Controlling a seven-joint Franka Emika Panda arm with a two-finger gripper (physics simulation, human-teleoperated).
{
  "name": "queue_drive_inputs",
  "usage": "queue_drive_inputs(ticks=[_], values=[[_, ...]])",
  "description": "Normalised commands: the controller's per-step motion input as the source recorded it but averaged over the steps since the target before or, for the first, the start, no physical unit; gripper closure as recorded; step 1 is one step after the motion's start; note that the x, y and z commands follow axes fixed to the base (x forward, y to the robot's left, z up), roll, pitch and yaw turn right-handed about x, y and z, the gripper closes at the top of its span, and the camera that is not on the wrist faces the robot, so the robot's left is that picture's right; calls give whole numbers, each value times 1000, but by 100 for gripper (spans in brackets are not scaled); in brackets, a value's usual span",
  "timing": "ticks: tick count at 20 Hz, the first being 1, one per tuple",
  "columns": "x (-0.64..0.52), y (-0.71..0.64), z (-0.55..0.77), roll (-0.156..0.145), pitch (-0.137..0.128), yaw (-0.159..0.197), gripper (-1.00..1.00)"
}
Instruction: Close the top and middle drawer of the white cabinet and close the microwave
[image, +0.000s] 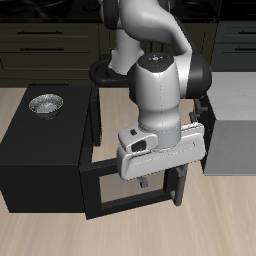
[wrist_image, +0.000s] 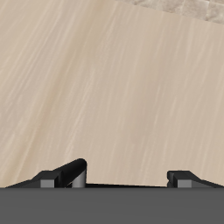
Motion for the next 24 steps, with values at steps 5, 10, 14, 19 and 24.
queue_drive_inputs(ticks=[5,10,14,19,24], values=[[-148,22,-26,30,22,18,-100],[-56,-45,-77,14,55,21,-100],[-227,56,-64,39,32,21,-100],[-114,-124,-56,9,41,-4,-100],[-59,-140,-111,6,45,-6,-100]])
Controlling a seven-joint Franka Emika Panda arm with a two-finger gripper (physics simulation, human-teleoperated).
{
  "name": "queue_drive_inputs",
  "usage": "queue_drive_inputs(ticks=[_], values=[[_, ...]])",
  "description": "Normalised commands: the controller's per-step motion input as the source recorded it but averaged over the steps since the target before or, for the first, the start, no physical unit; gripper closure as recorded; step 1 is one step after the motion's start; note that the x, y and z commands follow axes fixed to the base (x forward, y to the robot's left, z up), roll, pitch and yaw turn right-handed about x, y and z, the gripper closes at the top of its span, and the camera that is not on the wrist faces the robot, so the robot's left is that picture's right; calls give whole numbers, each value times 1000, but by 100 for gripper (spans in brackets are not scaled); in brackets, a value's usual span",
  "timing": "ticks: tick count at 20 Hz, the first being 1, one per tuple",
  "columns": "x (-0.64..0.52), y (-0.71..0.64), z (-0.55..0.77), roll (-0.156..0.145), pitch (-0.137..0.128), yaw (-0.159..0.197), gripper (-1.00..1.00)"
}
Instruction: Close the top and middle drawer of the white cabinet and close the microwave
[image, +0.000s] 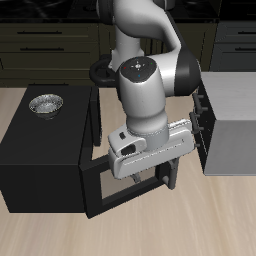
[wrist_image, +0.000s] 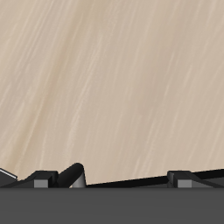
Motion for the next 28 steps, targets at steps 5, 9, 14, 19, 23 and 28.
queue_drive_inputs(ticks=[5,9,14,19,23,28], values=[[-186,-95,-151,12,27,25,-100],[-141,-179,-63,-16,23,7,-100],[-244,-252,-97,-32,77,36,-100],[-341,-207,22,-6,14,60,-100],[-289,-310,109,-57,11,47,-100],[-206,-472,62,-60,21,63,-100]])
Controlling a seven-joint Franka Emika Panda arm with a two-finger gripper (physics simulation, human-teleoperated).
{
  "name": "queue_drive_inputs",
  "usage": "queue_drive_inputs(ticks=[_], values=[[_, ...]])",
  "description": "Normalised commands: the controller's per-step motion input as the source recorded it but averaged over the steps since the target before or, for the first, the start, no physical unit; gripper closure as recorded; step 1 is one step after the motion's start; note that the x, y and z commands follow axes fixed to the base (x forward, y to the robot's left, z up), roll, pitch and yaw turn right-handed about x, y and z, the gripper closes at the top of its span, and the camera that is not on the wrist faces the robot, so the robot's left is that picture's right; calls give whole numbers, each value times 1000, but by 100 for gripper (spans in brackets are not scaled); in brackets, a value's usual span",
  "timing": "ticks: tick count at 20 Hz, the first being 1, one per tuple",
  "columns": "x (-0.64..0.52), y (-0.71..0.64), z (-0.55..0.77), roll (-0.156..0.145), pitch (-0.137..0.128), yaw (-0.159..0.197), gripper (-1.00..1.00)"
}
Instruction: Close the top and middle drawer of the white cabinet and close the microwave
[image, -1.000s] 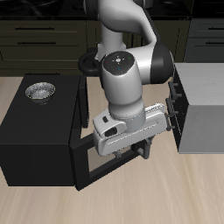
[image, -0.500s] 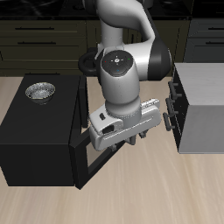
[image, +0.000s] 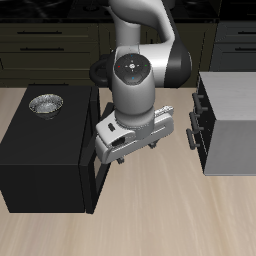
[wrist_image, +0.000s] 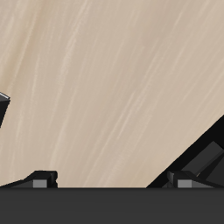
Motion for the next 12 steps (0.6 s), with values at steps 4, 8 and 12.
queue_drive_inputs(ticks=[4,8,12], values=[[-260,-444,-22,-69,48,114,-100],[-329,-581,133,-102,20,110,-100],[-173,-718,103,-149,14,80,-100]])
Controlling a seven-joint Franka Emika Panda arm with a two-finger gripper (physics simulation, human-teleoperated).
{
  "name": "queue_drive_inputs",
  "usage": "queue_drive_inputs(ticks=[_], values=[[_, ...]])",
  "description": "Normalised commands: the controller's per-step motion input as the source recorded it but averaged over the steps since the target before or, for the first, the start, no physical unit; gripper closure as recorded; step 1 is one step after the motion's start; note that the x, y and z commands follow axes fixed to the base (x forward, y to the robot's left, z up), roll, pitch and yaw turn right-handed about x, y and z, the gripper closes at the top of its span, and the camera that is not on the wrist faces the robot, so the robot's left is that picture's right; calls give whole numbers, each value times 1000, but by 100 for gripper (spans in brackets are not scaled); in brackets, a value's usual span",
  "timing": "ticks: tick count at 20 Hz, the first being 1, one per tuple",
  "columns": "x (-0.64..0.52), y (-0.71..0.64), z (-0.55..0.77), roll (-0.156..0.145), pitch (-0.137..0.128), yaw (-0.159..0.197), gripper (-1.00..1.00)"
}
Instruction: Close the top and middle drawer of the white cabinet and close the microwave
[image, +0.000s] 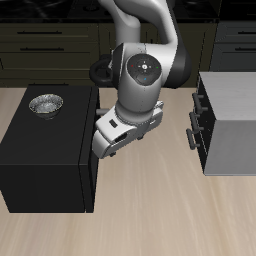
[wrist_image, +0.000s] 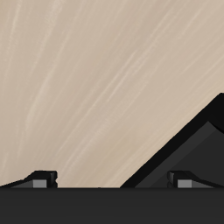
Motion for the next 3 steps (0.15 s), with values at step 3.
queue_drive_inputs(ticks=[3], values=[[-113,-760,125,-142,-1,85,-100]])
